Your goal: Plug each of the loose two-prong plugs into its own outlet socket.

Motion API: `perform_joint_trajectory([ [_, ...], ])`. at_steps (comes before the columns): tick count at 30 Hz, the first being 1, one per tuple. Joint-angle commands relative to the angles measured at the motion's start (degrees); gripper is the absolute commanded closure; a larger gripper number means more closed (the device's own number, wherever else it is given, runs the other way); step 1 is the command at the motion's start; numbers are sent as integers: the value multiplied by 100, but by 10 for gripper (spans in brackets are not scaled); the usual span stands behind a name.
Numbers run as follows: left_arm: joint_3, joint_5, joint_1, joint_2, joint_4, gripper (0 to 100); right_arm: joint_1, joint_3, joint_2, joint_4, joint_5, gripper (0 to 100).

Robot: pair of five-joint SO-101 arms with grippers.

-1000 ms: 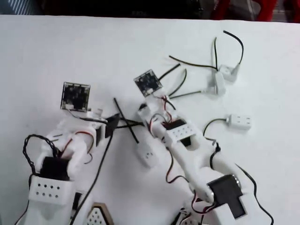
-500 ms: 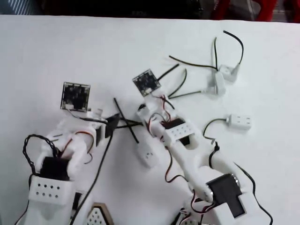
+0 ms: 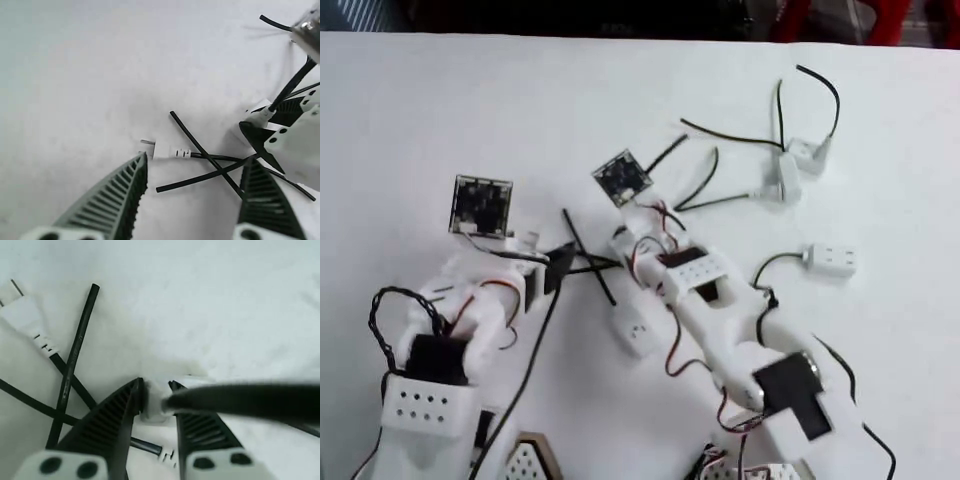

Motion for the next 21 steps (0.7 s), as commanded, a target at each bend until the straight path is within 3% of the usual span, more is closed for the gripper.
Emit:
perform_joint_trajectory([
  [1, -26, 35, -48, -127, -105, 706, 136, -431, 338, 409, 44, 981],
  [7, -26, 26, -48, -127, -105, 706, 136, -1037, 637, 1578, 44, 981],
  [15, -26, 18, -48, -127, -105, 706, 119, -1829, 391, 2273, 9, 979],
  [21, -26, 18, -48, -127, -105, 706, 110, -2374, -136, 3301, -9, 841],
])
